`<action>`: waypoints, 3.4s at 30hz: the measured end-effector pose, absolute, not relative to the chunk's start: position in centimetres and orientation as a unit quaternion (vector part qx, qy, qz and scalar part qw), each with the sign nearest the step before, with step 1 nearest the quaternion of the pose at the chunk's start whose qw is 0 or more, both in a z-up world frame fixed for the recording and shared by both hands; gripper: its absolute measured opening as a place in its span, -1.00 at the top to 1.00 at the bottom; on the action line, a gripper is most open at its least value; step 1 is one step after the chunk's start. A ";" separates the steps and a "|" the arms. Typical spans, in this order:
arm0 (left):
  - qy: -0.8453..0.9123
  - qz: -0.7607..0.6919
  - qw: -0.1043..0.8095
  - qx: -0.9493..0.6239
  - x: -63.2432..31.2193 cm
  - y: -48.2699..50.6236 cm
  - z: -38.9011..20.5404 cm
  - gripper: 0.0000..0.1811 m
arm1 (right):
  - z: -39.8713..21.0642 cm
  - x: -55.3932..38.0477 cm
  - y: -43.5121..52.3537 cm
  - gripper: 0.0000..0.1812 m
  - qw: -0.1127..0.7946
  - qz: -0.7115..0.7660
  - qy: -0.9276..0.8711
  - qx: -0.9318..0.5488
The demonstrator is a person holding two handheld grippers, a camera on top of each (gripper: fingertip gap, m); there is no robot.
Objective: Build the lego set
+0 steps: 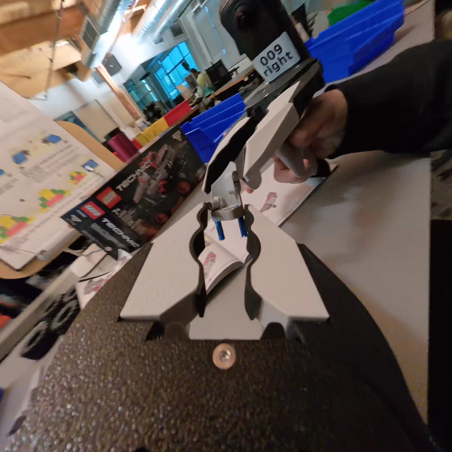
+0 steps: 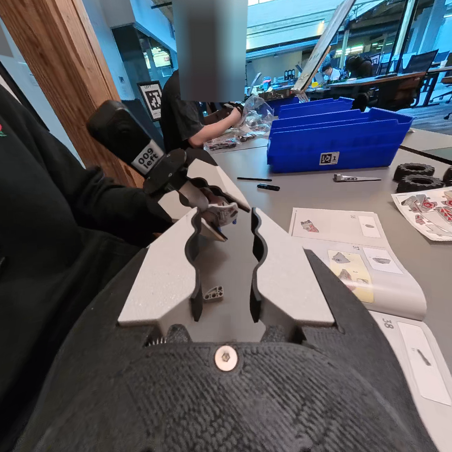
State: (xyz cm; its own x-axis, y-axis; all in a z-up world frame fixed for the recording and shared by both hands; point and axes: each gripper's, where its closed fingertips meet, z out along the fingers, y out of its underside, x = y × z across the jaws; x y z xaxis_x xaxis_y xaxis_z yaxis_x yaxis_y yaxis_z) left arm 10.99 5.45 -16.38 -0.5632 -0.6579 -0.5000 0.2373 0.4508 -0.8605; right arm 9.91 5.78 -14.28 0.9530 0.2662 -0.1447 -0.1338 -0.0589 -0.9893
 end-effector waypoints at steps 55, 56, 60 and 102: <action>0.872 -0.413 0.144 -0.222 6.5 4.7 -25.0 0.56 | -21.6 6.8 5.3 0.79 0.501 0.145 -0.187 -0.833; 0.873 -0.411 0.144 -0.222 6.5 4.7 -25.1 0.57 | -21.6 6.9 5.3 0.79 0.502 0.143 -0.184 -0.833; 0.872 -0.412 0.145 -0.223 6.6 4.8 -25.0 0.59 | -21.6 7.2 5.2 0.79 0.500 0.145 -0.177 -0.836; 0.867 -0.393 0.159 -0.262 7.5 4.6 -24.6 0.75 | -22.1 6.5 4.9 0.67 0.480 0.142 -0.155 -0.852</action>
